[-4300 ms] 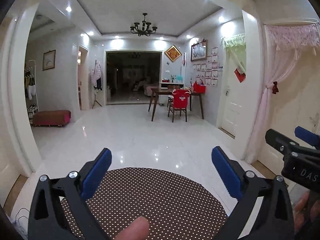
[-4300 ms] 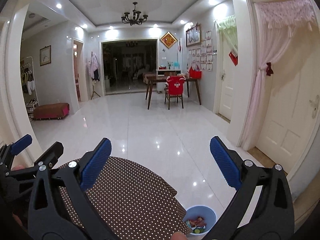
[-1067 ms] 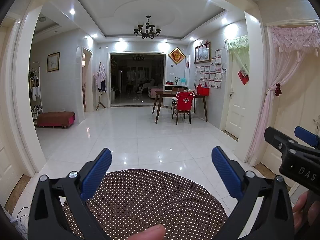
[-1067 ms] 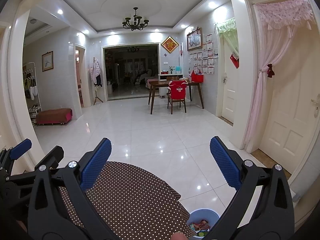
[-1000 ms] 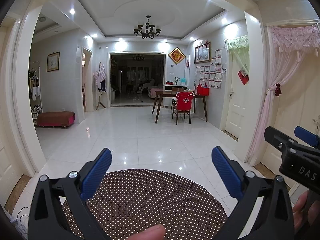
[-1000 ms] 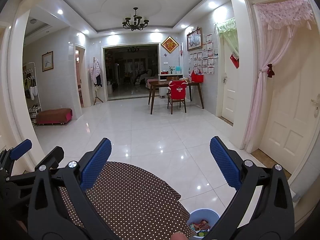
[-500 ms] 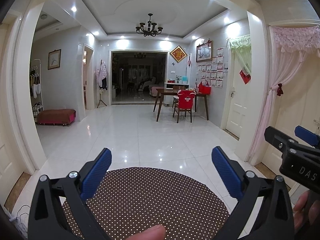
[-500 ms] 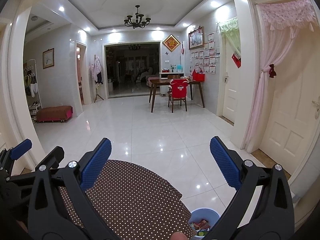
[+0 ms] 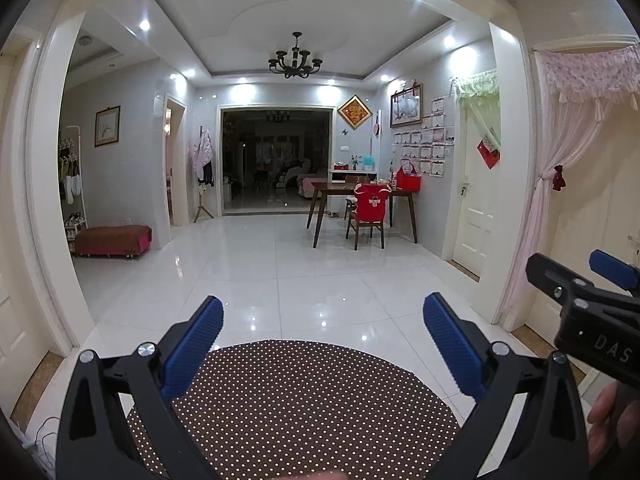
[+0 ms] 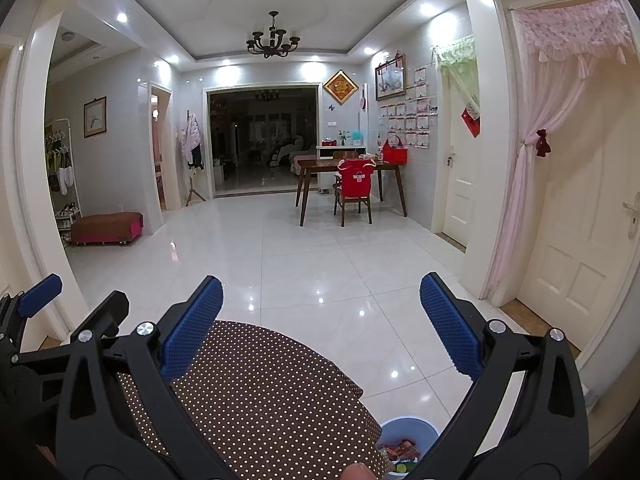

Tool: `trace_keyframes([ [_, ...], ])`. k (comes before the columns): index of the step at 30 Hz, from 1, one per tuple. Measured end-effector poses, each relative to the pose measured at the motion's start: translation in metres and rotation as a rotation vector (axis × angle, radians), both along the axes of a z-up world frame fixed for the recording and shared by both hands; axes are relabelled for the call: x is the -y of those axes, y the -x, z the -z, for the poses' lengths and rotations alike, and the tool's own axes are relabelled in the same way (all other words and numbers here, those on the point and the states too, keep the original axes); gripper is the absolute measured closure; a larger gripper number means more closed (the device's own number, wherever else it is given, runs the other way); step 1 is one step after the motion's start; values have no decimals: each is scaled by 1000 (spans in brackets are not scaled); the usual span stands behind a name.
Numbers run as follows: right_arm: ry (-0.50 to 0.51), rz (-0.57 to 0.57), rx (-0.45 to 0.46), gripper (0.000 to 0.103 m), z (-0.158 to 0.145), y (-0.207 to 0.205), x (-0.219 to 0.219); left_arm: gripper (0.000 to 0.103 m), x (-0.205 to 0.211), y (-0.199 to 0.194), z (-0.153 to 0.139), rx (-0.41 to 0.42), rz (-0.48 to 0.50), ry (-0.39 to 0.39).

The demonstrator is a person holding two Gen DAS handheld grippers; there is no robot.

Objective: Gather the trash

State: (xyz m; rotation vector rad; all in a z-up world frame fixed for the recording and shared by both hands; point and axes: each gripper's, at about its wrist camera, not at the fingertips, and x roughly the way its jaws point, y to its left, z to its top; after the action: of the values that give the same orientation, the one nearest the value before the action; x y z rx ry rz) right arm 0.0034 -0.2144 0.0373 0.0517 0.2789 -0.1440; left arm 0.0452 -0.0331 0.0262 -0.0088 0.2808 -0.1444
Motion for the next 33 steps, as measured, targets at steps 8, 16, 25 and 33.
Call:
trace_keyframes([
  [8, -5, 6, 1, 6, 2, 0, 2, 5, 0, 1, -2, -3, -6, -3],
  [16, -7, 13, 4, 6, 4, 1, 0, 5, 2, -2, -4, -2, -4, -7],
  [25, -11, 17, 6, 6, 7, 2, 0, 5, 5, -3, -6, -1, 1, -9],
  [33, -11, 16, 5, 6, 7, 2, 1, 5, 5, -3, -7, -1, 3, -10],
])
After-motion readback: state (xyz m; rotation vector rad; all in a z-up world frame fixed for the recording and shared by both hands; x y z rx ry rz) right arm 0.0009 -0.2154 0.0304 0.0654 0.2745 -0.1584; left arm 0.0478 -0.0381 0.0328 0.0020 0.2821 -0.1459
